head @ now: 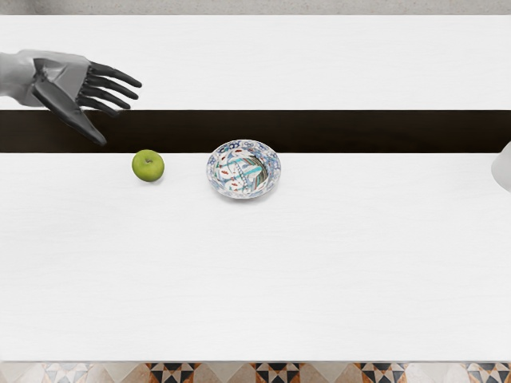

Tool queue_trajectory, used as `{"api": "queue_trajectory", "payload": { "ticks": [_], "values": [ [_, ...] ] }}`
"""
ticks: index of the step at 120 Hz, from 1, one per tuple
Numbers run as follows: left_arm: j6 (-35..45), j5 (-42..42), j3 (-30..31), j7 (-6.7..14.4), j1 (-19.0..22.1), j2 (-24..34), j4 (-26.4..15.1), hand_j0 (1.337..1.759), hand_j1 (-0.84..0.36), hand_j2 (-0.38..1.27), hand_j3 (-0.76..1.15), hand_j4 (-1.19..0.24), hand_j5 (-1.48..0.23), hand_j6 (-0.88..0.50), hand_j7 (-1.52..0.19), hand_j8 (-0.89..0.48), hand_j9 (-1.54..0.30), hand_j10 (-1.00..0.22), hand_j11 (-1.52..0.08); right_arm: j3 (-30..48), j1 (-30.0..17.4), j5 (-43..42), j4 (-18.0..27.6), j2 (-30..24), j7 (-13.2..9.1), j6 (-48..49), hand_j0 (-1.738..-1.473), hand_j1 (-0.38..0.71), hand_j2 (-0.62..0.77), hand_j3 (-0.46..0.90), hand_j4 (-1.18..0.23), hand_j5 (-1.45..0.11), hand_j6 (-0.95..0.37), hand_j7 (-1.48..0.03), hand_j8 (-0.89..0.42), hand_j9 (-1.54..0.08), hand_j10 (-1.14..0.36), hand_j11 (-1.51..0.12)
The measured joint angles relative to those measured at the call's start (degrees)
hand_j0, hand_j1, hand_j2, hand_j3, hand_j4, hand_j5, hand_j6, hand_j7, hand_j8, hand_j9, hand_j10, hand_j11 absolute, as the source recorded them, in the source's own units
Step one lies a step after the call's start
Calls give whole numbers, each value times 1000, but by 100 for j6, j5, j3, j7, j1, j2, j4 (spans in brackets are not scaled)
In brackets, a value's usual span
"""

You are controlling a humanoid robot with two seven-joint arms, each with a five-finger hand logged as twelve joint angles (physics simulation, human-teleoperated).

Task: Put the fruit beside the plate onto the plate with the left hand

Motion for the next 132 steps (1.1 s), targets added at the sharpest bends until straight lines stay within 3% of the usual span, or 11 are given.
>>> {"api": "queue_trajectory", "payload": {
  "ticks": [21,42,57,87,132],
  "values": [
    [286,863,2,34,42,-127,6,1658,55,50,0,-247,-320,-248,-320,-247,-320,-247,-320,-13,-67,0,-31,0,9,-25,-1658,-310,-7,0,-33,-43,-33,-43,-33,-43,-33,-43],
    [1848,2420,104,37,403,-877,-10,1658,53,51,0,-250,-322,-250,-322,-250,-322,-250,-322,-21,-103,0,-39,0,10,-29,-1658,-310,-7,0,-33,-43,-33,-43,-33,-43,-33,-43],
    [3103,2984,730,23,269,-955,-304,1658,50,52,0,-254,-326,-254,-326,-254,-326,-253,-326,-22,-108,0,-40,0,10,-30,-1658,-310,-7,0,-33,-43,-33,-43,-33,-43,-33,-43],
    [4227,3294,1744,21,251,-1586,-733,1658,18,58,0,-280,-361,-281,-361,-281,-361,-280,-360,-22,-110,0,-40,0,10,-31,-1658,-310,-7,0,-33,-43,-33,-43,-33,-43,-33,-43],
    [5463,3469,2451,23,390,-2355,-515,1658,-2,61,0,-296,-382,-296,-382,-296,-382,-295,-382,-22,-110,0,-40,0,11,-31,-1658,-310,-7,0,-33,-43,-33,-43,-33,-43,-33,-43]
  ]
}}
